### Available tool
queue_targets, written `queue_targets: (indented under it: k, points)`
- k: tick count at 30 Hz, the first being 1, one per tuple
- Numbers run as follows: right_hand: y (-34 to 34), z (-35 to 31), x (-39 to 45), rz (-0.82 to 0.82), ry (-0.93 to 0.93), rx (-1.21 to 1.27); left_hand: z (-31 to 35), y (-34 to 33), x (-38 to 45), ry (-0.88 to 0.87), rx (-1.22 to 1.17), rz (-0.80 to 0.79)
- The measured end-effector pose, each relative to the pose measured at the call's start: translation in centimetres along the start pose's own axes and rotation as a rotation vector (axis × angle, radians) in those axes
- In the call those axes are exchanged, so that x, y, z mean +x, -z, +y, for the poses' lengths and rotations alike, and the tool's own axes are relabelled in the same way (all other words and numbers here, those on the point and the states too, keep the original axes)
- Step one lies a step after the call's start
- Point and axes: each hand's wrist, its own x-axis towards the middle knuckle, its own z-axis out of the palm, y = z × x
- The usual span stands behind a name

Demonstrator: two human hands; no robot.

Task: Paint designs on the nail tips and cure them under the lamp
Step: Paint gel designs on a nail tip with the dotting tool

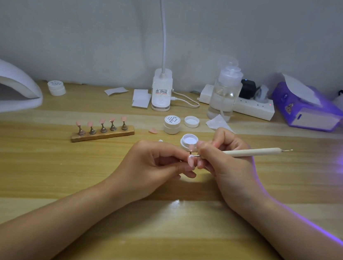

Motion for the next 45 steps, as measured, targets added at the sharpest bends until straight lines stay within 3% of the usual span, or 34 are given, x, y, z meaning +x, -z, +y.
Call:
queue_targets:
  k: [45]
  points:
    - [-0.09, -0.24, -0.13, 0.014, -0.018, 0.003, -0.12, 0.01, 0.02, -0.021, 0.023, 0.003]
